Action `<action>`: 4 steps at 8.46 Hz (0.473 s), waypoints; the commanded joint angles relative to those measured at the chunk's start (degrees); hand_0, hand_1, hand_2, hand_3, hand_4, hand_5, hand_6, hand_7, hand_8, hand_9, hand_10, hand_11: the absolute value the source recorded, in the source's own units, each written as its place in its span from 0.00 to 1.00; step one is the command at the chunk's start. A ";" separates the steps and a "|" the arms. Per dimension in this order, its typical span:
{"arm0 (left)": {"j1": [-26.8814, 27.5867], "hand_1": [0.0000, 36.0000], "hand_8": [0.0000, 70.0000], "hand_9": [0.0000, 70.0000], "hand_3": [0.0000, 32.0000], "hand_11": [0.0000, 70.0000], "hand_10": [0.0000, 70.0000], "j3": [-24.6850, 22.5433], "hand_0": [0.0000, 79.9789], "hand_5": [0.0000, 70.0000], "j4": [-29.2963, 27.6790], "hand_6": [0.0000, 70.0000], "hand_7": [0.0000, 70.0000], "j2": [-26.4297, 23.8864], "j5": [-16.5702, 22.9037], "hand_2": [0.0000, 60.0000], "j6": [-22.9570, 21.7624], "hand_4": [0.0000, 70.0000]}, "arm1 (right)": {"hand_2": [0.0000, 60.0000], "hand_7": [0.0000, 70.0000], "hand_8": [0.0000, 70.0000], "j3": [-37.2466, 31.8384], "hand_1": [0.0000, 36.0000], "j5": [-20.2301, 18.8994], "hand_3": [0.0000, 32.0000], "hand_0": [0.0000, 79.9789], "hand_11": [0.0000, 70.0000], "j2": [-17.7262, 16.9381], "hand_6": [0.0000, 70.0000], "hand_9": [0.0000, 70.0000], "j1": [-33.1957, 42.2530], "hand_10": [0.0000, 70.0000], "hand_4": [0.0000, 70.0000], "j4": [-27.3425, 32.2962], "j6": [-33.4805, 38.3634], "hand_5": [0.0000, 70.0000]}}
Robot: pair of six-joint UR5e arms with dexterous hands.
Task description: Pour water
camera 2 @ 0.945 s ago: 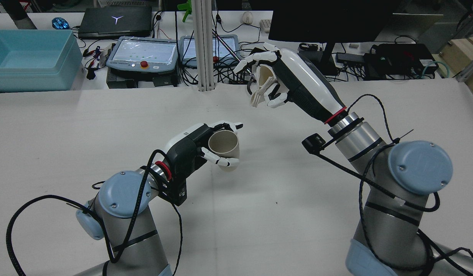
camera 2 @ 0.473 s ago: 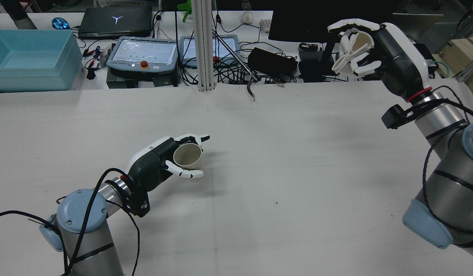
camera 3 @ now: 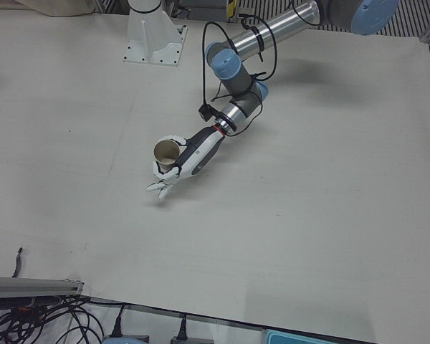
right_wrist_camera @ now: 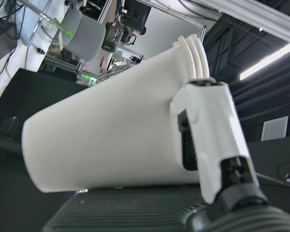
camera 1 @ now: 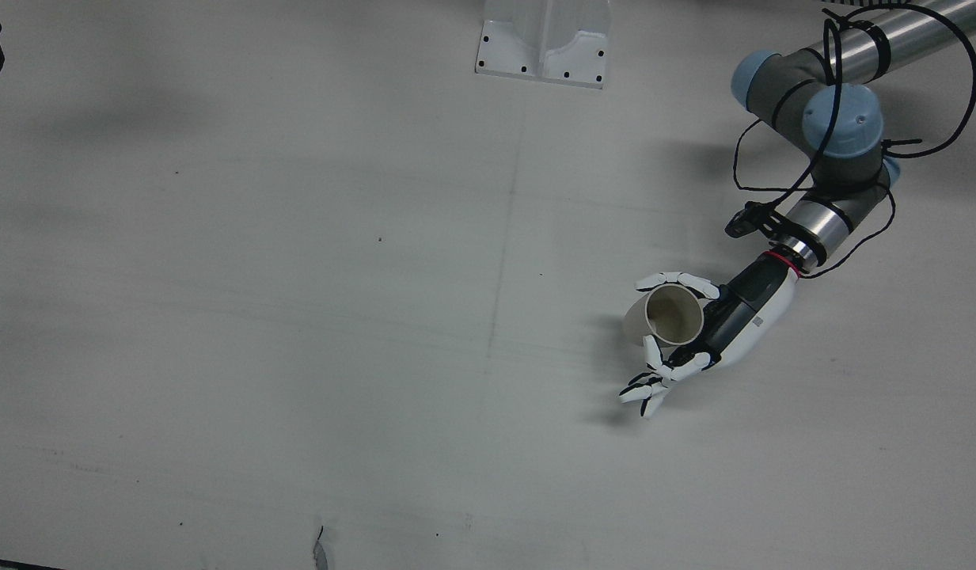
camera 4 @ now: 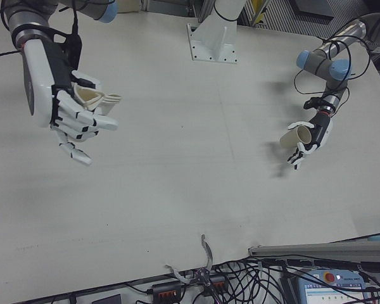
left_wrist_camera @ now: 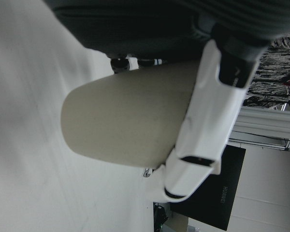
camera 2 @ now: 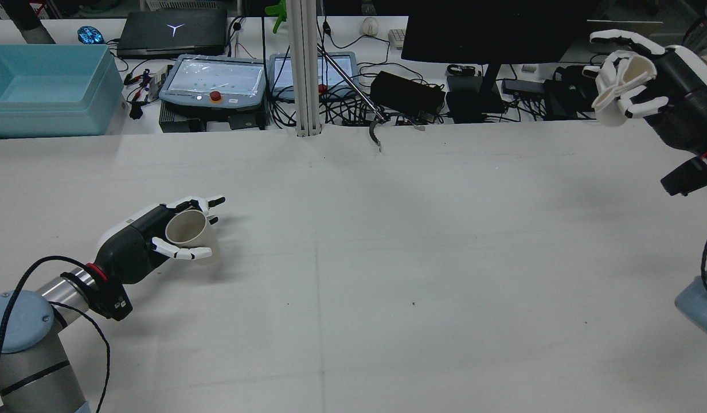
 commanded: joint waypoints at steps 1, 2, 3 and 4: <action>-7.32 1.00 0.06 0.02 0.00 0.21 0.10 -0.23 1.00 1.00 -4.45 0.21 0.20 5.40 1.84 1.00 -0.04 0.56 | 1.00 0.96 0.72 -27.73 1.00 -2.11 0.00 0.93 0.32 -3.28 0.76 0.97 1.72 0.19 0.26 27.10 7.23 0.32; -9.00 1.00 0.06 0.02 0.00 0.21 0.10 0.03 1.00 1.00 -4.54 0.21 0.20 5.40 3.25 1.00 0.66 0.56 | 1.00 1.00 0.74 -35.04 1.00 -2.02 0.00 0.95 0.33 -2.23 0.78 1.00 1.37 0.19 0.31 30.31 7.16 0.33; -9.28 1.00 0.06 0.02 0.00 0.21 0.10 0.73 1.00 1.00 -4.54 0.21 0.20 5.67 3.61 1.00 1.71 0.56 | 1.00 1.00 0.76 -42.86 1.00 -2.02 0.00 0.94 0.34 1.00 0.81 1.00 1.28 0.20 0.36 32.52 7.07 0.33; -9.54 1.00 0.06 0.02 0.00 0.21 0.10 1.78 1.00 1.00 -6.54 0.21 0.20 7.50 3.70 1.00 3.55 0.56 | 1.00 1.00 0.78 -51.38 1.00 -1.94 0.00 0.90 0.37 5.38 0.80 1.00 0.93 0.22 0.33 35.58 6.63 0.33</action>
